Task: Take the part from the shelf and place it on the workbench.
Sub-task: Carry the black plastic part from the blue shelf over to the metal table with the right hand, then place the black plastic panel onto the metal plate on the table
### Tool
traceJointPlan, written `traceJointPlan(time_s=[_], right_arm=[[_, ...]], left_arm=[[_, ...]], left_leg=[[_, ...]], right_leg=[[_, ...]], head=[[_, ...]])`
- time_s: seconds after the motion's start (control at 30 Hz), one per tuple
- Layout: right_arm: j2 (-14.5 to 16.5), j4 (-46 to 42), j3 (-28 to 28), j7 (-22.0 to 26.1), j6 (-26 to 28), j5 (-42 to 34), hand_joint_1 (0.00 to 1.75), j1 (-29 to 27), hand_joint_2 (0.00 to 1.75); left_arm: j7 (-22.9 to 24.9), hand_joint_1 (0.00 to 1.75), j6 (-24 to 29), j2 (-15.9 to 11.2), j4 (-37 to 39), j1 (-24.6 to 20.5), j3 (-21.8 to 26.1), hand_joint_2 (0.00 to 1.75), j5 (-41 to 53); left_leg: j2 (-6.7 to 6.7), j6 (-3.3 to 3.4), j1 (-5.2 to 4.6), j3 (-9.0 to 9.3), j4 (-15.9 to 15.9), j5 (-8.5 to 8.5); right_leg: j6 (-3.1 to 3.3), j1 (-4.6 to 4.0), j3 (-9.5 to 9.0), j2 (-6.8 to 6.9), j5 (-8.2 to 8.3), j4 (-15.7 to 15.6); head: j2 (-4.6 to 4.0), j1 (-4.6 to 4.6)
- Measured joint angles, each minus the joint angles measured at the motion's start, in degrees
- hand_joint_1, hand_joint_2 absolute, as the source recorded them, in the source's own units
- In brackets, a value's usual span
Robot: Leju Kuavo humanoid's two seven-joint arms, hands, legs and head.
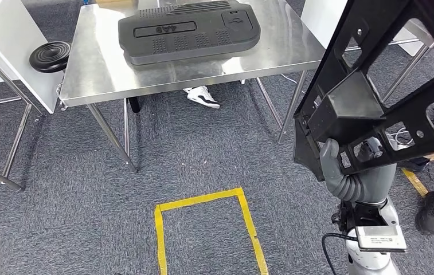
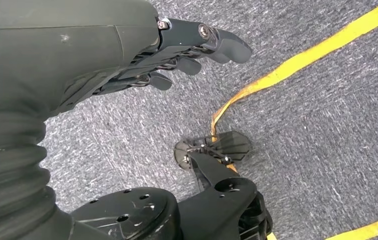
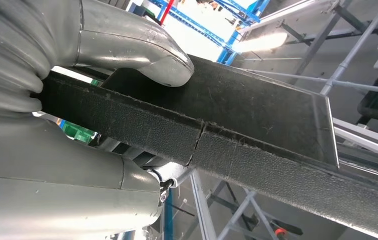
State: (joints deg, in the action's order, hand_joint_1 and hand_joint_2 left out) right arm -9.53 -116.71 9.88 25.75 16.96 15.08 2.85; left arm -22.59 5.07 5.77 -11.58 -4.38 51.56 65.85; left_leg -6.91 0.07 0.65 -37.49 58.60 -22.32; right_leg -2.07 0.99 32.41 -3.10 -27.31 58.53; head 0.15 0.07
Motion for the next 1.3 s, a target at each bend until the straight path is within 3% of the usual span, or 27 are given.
traceJointPlan(time_s=[0.67,0.87,1.0,1.07,1.13,1.2,1.23,1.3], right_arm=[[-0.1,0.7,0.0,-0.7,-0.1,0.4,1.75,0.6,1.75],[-0.1,1.2,0.3,-0.8,-0.3,0.4,1.75,0.6,1.75],[-0.1,1.2,0.5,-0.8,-0.7,0.2,1.75,0.7,1.75],[-0.1,1.2,0.7,-0.8,-0.8,0.1,1.75,1.0,1.75],[-0.2,1.4,0.8,-0.8,-0.8,0.1,1.75,1.3,1.75],[-0.2,1.6,0.9,-0.8,-0.9,0.1,1.75,1.2,1.75],[-0.2,1.6,0.9,-0.8,-0.9,0.1,1.75,1.2,1.75],[-0.2,1.7,1.0,-0.8,-0.9,0.1,1.75,1.2,1.75]], left_arm=[[0.2,0.0,-0.6,0.0,0.0,0.0,0.0,1.75,0.6],[0.8,0.0,-1.5,0.0,0.0,0.0,0.0,1.75,0.5],[0.9,0.0,-1.4,0.0,0.0,0.0,0.0,1.75,0.2],[1.1,0.0,-1.4,0.1,0.0,0.0,0.1,1.75,0.2],[1.3,0.0,-1.3,0.1,0.0,0.0,0.1,1.75,0.2],[1.6,0.0,-1.3,0.1,0.0,0.0,0.1,1.75,0.2],[1.7,0.0,-1.3,0.1,0.0,0.0,0.1,1.75,0.3],[1.8,0.0,-1.3,0.2,0.0,0.0,0.2,1.75,0.4]], left_leg=[[0.0,0.2,-0.61,-0.22,0.2,0.03],[0.02,0.68,-0.79,-0.43,0.6,-0.28],[0.4,1.64,-0.62,0.21,-0.2,-0.26],[0.89,2.19,-0.08,1.04,-1.2,-0.02],[1.36,2.4,0.05,1.22,-1.4,-0.05],[1.63,2.31,0.09,1.19,-1.3,-0.18],[1.68,2.16,0.18,1.18,-1.3,-0.24],[1.6,1.58,0.41,1.19,-1.0,-0.42]], right_leg=[[-0.11,0.47,0.12,0.01,0.06,-0.1],[-0.33,0.67,0.1,0.0,-0.02,-0.1],[-0.98,0.63,0.08,-0.01,-0.29,-0.3],[-0.99,0.39,1.59,0.99,-1.94,3.0],[-0.81,0.51,5.31,2.05,-4.91,10.1],[-1.34,0.8,7.99,2.42,-6.22,14.7],[-1.94,0.96,7.71,2.5,-5.52,13.8],[-3.29,1.4,4.0,2.45,-2.45,6.3]], head=[[0.0,-0.01],[0.0,-0.02],[0.0,0.01],[0.0,0.22],[0.0,0.38],[0.0,0.37],[0.0,0.38],[0.0,0.42]])
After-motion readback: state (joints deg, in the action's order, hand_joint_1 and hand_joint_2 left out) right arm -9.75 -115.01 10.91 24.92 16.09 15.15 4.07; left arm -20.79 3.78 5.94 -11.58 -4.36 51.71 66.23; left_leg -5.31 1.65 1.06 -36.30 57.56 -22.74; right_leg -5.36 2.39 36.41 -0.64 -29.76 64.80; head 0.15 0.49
